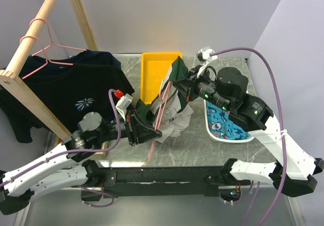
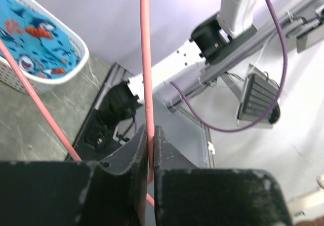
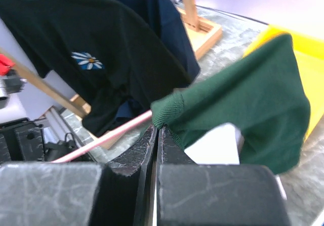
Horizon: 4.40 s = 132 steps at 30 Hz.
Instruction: Place the t-shirt on the hanger
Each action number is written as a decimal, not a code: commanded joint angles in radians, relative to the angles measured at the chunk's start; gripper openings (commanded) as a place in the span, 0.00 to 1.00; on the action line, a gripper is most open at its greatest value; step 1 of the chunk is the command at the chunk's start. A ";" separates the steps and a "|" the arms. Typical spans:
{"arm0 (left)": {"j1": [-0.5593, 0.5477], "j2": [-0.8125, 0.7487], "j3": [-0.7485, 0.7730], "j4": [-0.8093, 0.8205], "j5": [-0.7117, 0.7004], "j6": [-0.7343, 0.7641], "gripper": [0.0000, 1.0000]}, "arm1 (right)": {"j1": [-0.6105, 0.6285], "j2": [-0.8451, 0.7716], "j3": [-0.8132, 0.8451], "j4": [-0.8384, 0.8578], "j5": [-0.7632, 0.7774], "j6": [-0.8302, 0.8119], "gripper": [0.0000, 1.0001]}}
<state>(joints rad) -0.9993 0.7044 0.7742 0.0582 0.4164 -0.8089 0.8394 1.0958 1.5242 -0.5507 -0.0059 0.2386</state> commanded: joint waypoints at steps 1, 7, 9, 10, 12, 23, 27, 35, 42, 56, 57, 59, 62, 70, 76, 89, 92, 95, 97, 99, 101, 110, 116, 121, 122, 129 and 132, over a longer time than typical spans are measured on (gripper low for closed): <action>-0.001 0.000 -0.012 0.195 -0.116 0.069 0.01 | 0.010 0.041 0.050 -0.089 0.113 0.019 0.00; -0.001 0.032 -0.084 0.342 -0.197 0.122 0.01 | 0.010 -0.034 -0.145 -0.006 0.193 0.050 0.09; -0.002 0.073 -0.105 0.414 -0.205 0.119 0.01 | 0.010 -0.031 -0.177 0.003 0.241 0.060 0.15; -0.002 0.082 -0.114 0.436 -0.209 0.117 0.01 | 0.010 -0.030 -0.183 0.012 0.244 0.062 0.20; -0.005 0.095 -0.140 0.503 -0.235 0.120 0.01 | 0.010 -0.037 -0.211 0.037 0.259 0.085 0.26; -0.032 0.152 -0.131 0.575 -0.297 0.178 0.01 | 0.009 -0.269 -0.663 0.311 0.399 0.395 0.66; -0.039 0.153 -0.119 0.580 -0.314 0.186 0.01 | 0.009 -0.212 -0.697 0.379 0.383 0.502 0.63; -0.058 0.158 -0.110 0.591 -0.344 0.194 0.01 | 0.009 -0.051 -0.699 0.462 0.307 0.630 0.61; -0.073 0.152 -0.130 0.638 -0.381 0.197 0.01 | 0.009 0.016 -0.719 0.520 0.320 0.696 0.61; -0.082 0.190 -0.190 0.960 -0.554 0.198 0.01 | 0.078 -0.043 -0.765 0.509 0.343 0.686 0.00; -0.081 0.201 -0.185 0.973 -0.570 0.198 0.01 | 0.089 -0.068 -0.769 0.494 0.354 0.686 0.00; -0.081 0.231 -0.171 1.014 -0.591 0.195 0.01 | 0.130 -0.091 -0.776 0.471 0.398 0.692 0.00; -0.081 0.280 -0.155 1.075 -0.646 0.182 0.01 | 0.199 -0.131 -0.780 0.420 0.452 0.700 0.00; -0.078 0.368 -0.075 1.092 -0.746 0.218 0.01 | 0.349 -0.201 -0.800 0.305 0.604 0.737 0.00; -0.029 0.417 -0.021 1.075 -0.740 0.209 0.01 | 0.408 -0.235 -0.817 0.247 0.646 0.766 0.00; 0.073 0.527 0.049 1.051 -0.697 0.200 0.01 | 0.449 -0.235 -0.760 0.155 0.641 0.725 0.00; 0.073 0.547 0.069 1.029 -0.688 0.221 0.01 | 0.454 -0.232 -0.739 0.135 0.643 0.714 0.00; 0.074 0.555 0.062 1.023 -0.674 0.224 0.01 | 0.455 -0.250 -0.711 0.123 0.641 0.702 0.00; 0.074 0.552 0.045 1.020 -0.663 0.224 0.01 | 0.454 -0.255 -0.682 0.115 0.638 0.676 0.00; 0.074 0.540 0.031 1.013 -0.651 0.224 0.01 | 0.454 -0.248 -0.624 0.068 0.636 0.662 0.00; 0.074 0.527 0.020 0.991 -0.615 0.228 0.01 | 0.452 -0.231 -0.586 0.022 0.633 0.637 0.00; 0.074 0.435 0.069 0.741 -0.466 0.247 0.01 | 0.423 -0.128 -0.331 -0.055 0.592 0.481 0.00; 0.071 0.373 0.206 0.418 -0.375 0.234 0.01 | 0.258 -0.073 -0.162 -0.064 0.474 0.374 0.00; 0.071 0.372 0.396 0.162 -0.283 0.188 0.01 | 0.161 -0.027 0.025 -0.074 0.412 0.300 0.00; 0.071 0.369 0.425 0.128 -0.271 0.177 0.01 | 0.149 -0.002 0.052 -0.089 0.412 0.291 0.00; 0.118 0.396 0.656 -0.259 -0.177 0.030 0.01 | 0.135 0.024 0.056 -0.034 0.240 0.229 0.09; 0.209 0.350 0.597 -0.265 -0.040 -0.068 0.01 | 0.133 -0.049 -0.070 0.053 0.152 0.199 0.44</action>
<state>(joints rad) -0.8822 1.1084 1.3880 -0.1219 0.1879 -0.7391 0.9833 1.1049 1.5616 -0.5941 0.2707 0.5133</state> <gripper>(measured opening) 0.101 0.314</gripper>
